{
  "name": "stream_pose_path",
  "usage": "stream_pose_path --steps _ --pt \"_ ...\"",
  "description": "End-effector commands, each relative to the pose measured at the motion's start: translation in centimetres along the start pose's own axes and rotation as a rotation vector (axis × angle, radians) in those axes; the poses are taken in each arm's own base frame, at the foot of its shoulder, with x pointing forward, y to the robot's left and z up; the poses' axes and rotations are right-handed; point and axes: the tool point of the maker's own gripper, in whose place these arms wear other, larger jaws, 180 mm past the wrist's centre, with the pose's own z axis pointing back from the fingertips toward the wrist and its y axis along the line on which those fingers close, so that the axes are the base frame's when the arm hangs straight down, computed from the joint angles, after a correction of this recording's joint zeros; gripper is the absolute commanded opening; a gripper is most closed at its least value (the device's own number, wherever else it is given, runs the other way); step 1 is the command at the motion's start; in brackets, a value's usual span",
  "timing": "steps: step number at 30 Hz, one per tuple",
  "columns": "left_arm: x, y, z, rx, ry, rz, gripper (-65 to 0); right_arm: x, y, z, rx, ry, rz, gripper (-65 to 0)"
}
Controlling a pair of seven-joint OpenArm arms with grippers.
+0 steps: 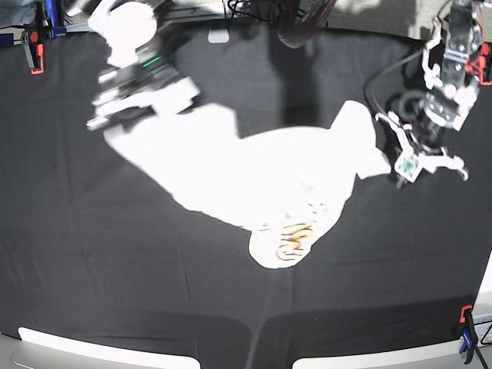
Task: Layout the t-shirt on the table in an organized manner, then fold the t-shirt properly
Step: 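Lift the shirt with both grippers and pull it apart to spread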
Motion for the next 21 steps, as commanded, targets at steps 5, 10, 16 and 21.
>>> stream_pose_path --steps 5,10,16,21 --pt "1.4 2.4 -0.4 0.046 -0.027 -0.018 -65.0 -4.4 -5.6 -3.2 -0.093 0.087 -0.092 -65.0" --pt "1.1 1.4 0.0 -0.005 0.018 0.149 -65.0 -8.3 -9.7 -5.2 -0.131 0.179 -0.173 -65.0" --pt "5.2 -4.3 3.3 -0.311 -0.003 0.323 -65.0 -11.3 -11.8 -6.0 -0.114 0.256 -0.221 -65.0" --pt "8.4 -8.4 7.8 -0.503 -0.063 0.367 -65.0 -12.3 -13.0 -6.1 -0.142 0.281 -0.231 -65.0"
